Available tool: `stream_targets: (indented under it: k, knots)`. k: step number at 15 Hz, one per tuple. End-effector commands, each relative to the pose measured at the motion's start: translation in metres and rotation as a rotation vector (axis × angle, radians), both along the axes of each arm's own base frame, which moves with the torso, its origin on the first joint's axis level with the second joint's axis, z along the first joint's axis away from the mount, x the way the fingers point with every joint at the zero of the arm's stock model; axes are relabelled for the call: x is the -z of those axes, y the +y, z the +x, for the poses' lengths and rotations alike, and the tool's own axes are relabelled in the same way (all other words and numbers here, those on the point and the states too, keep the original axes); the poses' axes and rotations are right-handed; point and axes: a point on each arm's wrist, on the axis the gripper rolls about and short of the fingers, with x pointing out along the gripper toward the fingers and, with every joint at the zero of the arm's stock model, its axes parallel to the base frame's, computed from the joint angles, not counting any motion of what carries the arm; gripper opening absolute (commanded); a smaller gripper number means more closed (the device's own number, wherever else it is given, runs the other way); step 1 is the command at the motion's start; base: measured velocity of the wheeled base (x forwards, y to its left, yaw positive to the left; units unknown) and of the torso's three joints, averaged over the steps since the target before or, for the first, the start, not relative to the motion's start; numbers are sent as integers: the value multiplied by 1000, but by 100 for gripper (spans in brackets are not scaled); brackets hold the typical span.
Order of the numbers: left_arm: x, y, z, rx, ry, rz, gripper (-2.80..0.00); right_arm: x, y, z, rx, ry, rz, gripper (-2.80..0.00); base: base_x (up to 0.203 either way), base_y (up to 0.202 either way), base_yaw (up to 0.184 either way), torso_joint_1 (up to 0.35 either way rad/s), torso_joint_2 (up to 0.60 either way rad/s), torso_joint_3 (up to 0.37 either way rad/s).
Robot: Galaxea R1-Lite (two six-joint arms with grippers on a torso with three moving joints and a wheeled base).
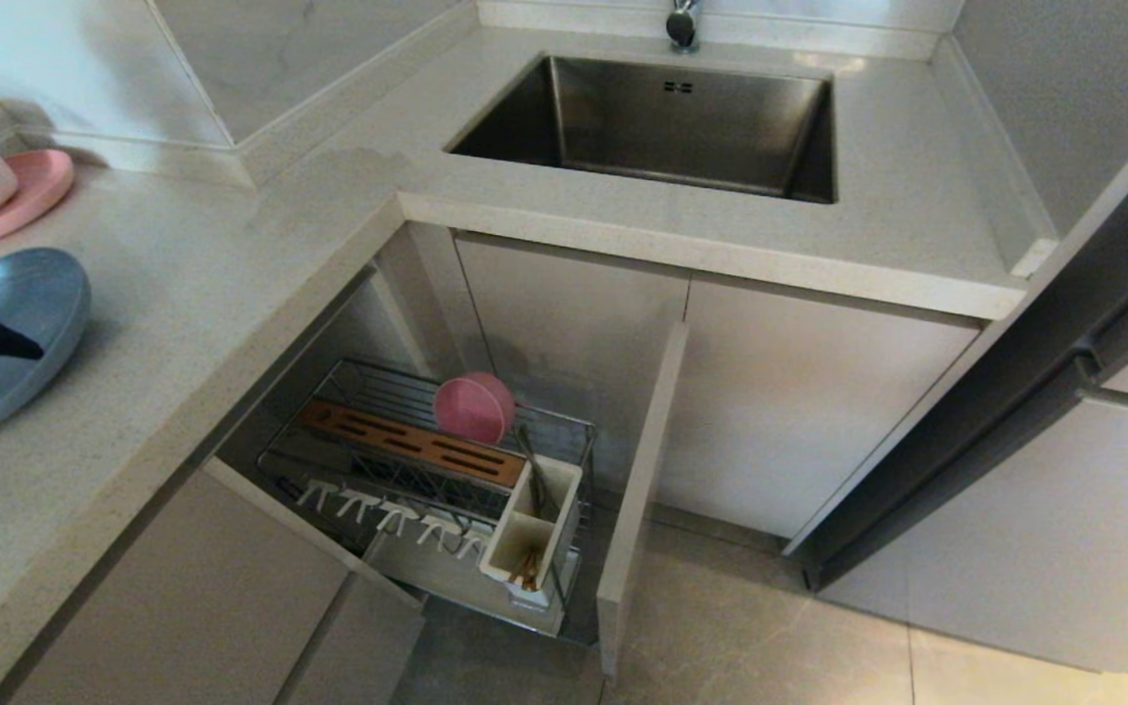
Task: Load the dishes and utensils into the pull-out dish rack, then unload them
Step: Pick up the spoon and place it in the cupboard
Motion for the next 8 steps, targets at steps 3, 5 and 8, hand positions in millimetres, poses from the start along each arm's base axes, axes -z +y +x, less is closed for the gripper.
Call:
stream_targets:
  k: [3, 5, 8]
  knots:
    - [1, -1, -1, 2, 7, -5, -280, 0, 0, 0, 0, 0, 0, -280, 0, 0, 0, 0, 0, 0]
    - [1, -1, -1, 2, 5, -4, -280, 0, 0, 0, 0, 1, 0, -280, 0, 0, 0, 0, 0, 0]
    - [0, -1, -1, 2, 4, -3, -280, 0, 0, 0, 0, 1, 0, -280, 0, 0, 0, 0, 0, 0]
